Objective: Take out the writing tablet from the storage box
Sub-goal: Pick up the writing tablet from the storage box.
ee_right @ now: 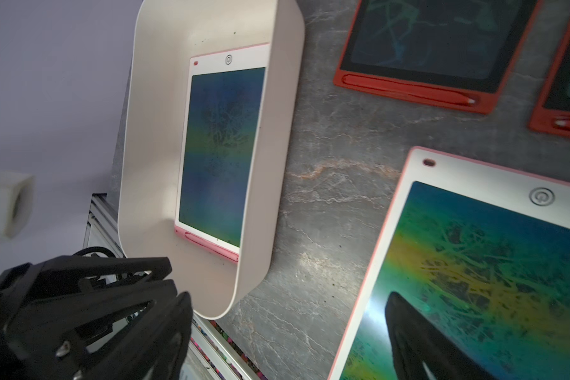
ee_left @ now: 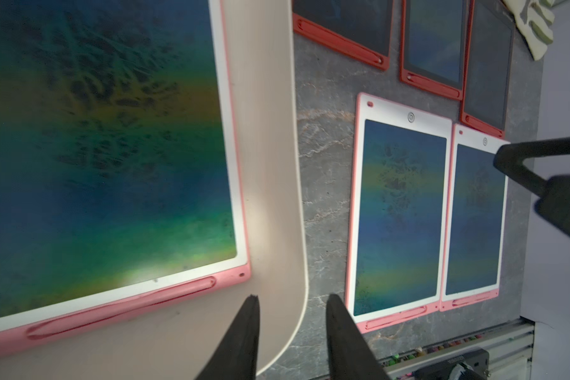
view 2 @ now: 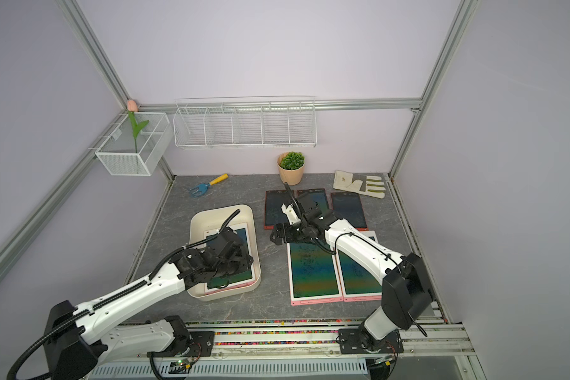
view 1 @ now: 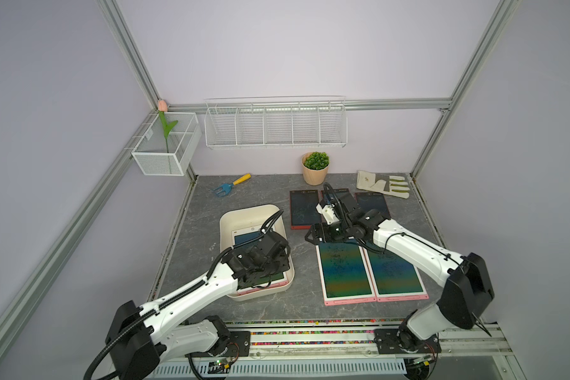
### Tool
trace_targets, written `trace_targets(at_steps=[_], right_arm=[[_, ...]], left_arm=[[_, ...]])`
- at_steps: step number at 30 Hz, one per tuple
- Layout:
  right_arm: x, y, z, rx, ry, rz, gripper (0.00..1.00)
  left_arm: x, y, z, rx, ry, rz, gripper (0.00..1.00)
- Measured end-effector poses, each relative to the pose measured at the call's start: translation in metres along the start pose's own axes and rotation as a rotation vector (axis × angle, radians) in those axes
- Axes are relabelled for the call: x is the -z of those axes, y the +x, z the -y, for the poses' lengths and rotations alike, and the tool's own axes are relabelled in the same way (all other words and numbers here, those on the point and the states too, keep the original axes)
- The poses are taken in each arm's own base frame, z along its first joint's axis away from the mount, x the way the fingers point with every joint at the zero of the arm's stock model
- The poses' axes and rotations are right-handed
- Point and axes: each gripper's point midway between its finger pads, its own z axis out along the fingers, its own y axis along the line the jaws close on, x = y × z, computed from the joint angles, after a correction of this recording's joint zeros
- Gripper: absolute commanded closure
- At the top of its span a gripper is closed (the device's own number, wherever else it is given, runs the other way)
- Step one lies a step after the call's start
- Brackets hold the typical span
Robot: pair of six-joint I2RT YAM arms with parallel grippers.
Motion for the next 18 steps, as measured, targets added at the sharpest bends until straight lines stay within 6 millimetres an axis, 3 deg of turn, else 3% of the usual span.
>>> trace_targets(at_steps=[3, 8, 11, 18], right_arm=[[-0.02, -0.004, -0.028, 0.052, 0.0, -0.022, 0.09], [-0.058, -0.006, -0.057, 0.114, 0.057, -0.054, 0.09], [-0.079, -0.007, -0.07, 0.146, 0.103, -0.066, 0.09], [-0.118, -0.008, -0.089, 0.196, 0.176, -0.09, 0.08]], left_arm=[[0.015, -0.022, -0.044, 0.084, -0.07, 0.072, 0.6], [0.037, -0.041, -0.114, 0.226, -0.18, 0.15, 0.55], [0.038, -0.045, -0.135, 0.283, -0.21, 0.148, 0.55], [0.029, -0.045, -0.149, 0.306, -0.263, 0.109, 0.54]])
